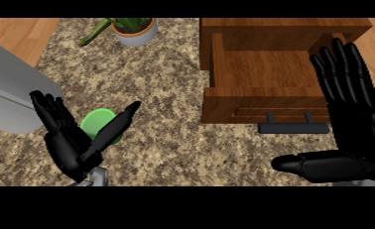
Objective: Pick up the cup, place it into the drawer and close the drawer
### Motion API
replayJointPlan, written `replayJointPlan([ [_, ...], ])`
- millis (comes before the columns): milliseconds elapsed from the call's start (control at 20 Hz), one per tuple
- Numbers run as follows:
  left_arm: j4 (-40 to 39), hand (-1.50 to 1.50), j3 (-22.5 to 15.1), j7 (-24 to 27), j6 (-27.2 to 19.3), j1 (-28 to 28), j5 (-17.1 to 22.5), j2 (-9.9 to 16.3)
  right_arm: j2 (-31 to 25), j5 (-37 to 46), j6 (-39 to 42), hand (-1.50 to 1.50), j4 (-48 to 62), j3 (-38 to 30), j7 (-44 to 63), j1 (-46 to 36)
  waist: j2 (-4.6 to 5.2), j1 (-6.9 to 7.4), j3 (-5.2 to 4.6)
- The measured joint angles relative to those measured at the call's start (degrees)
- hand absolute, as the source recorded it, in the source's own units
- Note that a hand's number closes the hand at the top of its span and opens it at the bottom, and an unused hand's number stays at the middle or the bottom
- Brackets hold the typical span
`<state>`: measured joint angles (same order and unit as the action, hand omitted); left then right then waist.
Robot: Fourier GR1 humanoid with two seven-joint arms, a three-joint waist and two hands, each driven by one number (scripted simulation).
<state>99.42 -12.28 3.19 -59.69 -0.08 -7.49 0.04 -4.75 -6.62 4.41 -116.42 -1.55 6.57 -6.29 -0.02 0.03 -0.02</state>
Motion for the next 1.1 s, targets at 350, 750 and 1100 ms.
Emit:
replayJointPlan([
  [350, -4.05, -1.5, 1.59, 11.66, 0.31, 4.34, 10.86, 0.0, -0.13, -0.41, 0.41, -1.5, -1.05, 0.0, 1.31, 0.34, 0.0, 0.01, -0.02],
  [750, -12.74, -1.5, 3.95, 25.2, 4.21, 5.11, 24.49, 0.3, 0.0, -0.93, 0.87, -1.5, -3.0, 0.15, 2.35, 1.16, 0.0, -0.05, -0.02],
  [1100, -19.8, -1.5, 5.65, 34.93, 8.28, 5.14, 33.08, 0.12, -0.42, -1.87, 1.64, -1.5, -2.52, -0.91, 2.48, 0.39, -0.01, 0.01, 0.03],
])
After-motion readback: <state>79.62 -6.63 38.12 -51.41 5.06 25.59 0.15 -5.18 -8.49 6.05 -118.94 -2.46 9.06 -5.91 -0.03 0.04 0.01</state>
